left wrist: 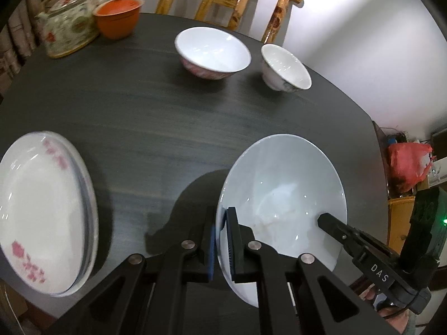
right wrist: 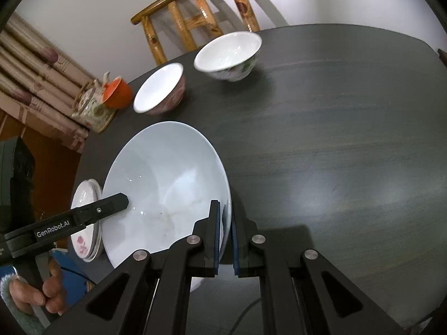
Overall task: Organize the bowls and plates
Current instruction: 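Carry the large white bowl with both tools and set it beside the plate stack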
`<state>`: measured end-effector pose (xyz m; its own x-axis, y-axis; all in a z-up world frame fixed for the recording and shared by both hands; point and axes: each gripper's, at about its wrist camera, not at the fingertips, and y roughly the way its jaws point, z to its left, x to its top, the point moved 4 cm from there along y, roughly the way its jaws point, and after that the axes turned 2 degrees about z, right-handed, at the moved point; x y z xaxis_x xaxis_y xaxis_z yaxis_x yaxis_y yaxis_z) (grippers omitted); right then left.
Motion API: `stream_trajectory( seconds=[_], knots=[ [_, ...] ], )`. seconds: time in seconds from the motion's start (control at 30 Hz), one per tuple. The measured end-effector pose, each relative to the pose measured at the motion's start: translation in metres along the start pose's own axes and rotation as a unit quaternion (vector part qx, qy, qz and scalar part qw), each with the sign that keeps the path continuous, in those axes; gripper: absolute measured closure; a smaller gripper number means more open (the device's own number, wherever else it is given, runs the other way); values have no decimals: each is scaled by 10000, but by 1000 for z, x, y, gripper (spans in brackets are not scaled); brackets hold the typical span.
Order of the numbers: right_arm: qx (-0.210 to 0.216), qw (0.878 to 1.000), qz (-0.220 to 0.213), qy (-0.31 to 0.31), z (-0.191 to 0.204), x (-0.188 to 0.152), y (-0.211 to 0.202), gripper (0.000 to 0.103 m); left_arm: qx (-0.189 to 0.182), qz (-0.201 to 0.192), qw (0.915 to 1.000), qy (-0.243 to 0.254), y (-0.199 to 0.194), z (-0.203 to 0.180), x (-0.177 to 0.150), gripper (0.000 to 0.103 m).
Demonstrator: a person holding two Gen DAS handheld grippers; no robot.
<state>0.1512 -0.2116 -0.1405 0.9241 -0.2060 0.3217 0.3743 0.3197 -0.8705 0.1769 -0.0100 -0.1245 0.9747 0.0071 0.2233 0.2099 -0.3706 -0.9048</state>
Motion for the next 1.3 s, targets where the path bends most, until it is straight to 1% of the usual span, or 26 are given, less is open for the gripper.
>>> stream_trajectory(
  seconds=[0.17,0.3,0.43,0.8,1.03,1.3],
  knots=[
    [11,10000,83,-48,22,-31,3,95,95,-47,9999,61,-11,19,-25,96],
    [-49,9998,159,-117,33,-52,6,94,85,-21,10000,27,-14,32,-41,96],
    [-125,9995,231,-184,37,-64,8,94,48,1,10000,-27,-11,39,-46,96],
    [-350,9980,400,-344,44,-69,25,94,114,71,9999,-17,5,43,-51,95],
    [-379,9974,471,-383,44,-69,34,93,211,-8,9998,61,5,41,-50,95],
    [-432,9966,483,-510,45,-70,34,91,308,-38,9995,91,5,40,-54,94]
  ],
)
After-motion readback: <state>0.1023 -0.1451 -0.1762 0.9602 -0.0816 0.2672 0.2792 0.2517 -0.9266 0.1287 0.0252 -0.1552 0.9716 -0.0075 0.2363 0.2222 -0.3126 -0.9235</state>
